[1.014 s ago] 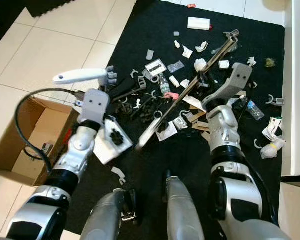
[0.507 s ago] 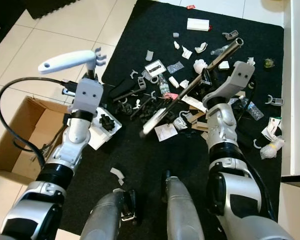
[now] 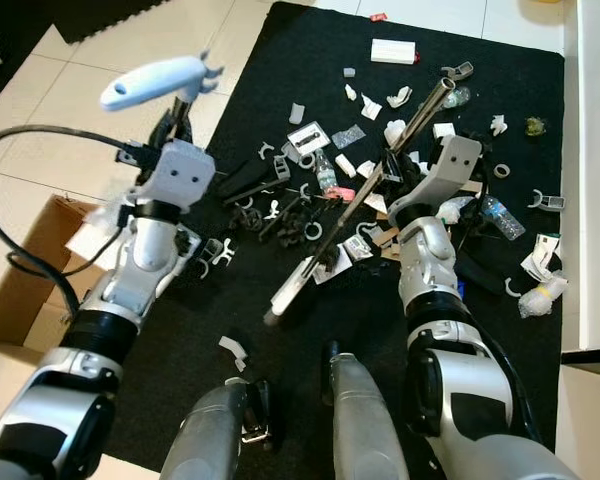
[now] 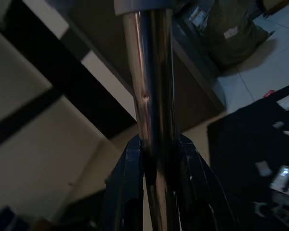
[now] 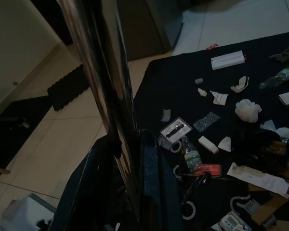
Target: Sweep floor
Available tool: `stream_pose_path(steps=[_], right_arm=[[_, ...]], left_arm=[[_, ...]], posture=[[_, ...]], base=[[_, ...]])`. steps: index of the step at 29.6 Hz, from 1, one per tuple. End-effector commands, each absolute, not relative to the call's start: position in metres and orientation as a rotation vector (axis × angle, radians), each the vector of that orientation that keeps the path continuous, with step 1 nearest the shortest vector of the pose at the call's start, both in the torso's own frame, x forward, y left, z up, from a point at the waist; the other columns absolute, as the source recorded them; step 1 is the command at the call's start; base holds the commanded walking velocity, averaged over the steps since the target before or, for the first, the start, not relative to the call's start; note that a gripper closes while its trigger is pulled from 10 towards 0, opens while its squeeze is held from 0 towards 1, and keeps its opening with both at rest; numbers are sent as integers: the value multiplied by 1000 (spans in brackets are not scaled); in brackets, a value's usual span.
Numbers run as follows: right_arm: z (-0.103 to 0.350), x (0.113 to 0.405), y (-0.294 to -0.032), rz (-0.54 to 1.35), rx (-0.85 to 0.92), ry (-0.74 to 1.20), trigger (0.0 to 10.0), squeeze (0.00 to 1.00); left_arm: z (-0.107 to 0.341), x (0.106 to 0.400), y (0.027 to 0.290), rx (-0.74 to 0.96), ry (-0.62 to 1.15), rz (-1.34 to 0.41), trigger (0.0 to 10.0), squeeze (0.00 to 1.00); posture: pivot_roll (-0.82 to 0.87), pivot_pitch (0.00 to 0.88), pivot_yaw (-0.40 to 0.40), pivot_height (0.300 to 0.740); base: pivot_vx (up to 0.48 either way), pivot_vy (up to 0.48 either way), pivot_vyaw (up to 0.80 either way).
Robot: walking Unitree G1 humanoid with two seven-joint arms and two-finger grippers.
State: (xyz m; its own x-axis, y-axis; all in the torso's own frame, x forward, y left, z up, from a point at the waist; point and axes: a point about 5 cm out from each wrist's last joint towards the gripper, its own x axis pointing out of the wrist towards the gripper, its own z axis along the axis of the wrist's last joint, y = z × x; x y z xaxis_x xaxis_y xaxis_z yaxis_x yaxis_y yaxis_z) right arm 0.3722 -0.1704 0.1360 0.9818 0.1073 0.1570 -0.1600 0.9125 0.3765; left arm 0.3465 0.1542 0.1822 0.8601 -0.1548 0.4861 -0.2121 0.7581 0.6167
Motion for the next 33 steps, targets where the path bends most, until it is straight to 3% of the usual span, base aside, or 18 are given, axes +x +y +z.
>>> stream_pose_path(steps=[1,19,33], right_arm=[[139,372,-170,144,405,-159,10000,0],[133,373,-169,147,394,-133,10000,0],[134,374,-164,185,392,-128,10000,0]], left_arm=[[198,344,152,781,-648,24,10000,0],[208,341,166,893,-679,87,10000,0],[206,342,169,839,-645,114,10000,0]], posture=[[39,240,29,740],[66,227,34,740],[59,217,33,740]], base=[[0,0,0],[0,0,0],[0,0,0]])
